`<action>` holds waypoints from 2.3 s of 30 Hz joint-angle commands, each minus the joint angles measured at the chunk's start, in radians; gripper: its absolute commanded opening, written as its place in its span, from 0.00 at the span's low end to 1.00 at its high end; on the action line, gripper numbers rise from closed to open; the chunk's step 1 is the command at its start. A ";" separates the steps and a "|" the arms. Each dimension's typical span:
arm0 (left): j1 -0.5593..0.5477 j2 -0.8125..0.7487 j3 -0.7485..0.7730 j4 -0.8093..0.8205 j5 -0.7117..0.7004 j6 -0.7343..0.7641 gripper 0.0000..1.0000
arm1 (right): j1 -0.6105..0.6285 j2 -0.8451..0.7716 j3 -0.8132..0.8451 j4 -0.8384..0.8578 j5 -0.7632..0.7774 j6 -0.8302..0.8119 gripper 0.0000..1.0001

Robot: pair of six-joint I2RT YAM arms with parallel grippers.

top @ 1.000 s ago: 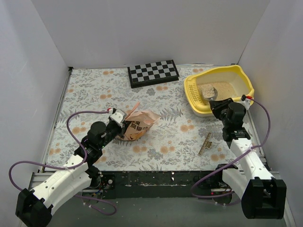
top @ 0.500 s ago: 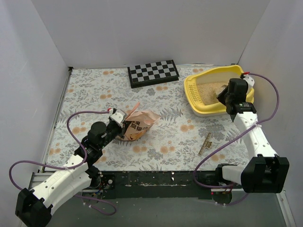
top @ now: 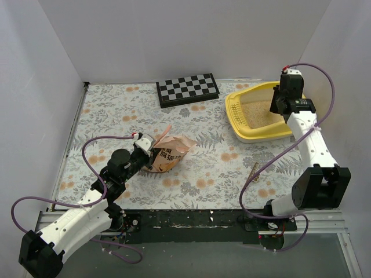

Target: Fill the litter box with clean litter

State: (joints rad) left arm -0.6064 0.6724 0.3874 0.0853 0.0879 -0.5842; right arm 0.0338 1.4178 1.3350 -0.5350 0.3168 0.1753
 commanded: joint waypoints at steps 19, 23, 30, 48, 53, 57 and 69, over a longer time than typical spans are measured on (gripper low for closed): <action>-0.030 -0.017 0.022 0.054 0.029 -0.006 0.00 | 0.253 -0.115 -0.003 0.156 0.182 -0.524 0.01; -0.032 -0.022 0.024 0.054 0.030 -0.008 0.00 | 0.334 -0.180 -0.030 0.170 0.189 -0.527 0.01; -0.033 -0.051 0.019 0.067 0.091 -0.006 0.00 | 0.367 -0.295 0.009 0.055 -0.155 -0.358 0.01; -0.033 -0.057 0.011 0.045 0.023 0.009 0.00 | 0.374 -0.252 0.194 -0.342 -0.924 -0.286 0.01; -0.032 -0.046 0.015 0.039 0.007 0.012 0.00 | 0.428 -0.231 0.199 -0.373 -0.929 -0.319 0.01; -0.032 -0.051 0.015 0.033 -0.005 0.012 0.00 | 0.462 -0.211 0.190 -0.367 -0.926 -0.329 0.01; -0.032 -0.047 0.018 0.028 -0.001 0.012 0.00 | 0.514 -0.161 0.147 -0.349 -0.903 -0.375 0.01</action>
State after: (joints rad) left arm -0.6277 0.6395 0.3874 0.0593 0.0662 -0.5793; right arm 0.5293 1.2507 1.4860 -0.9344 -0.5743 -0.1627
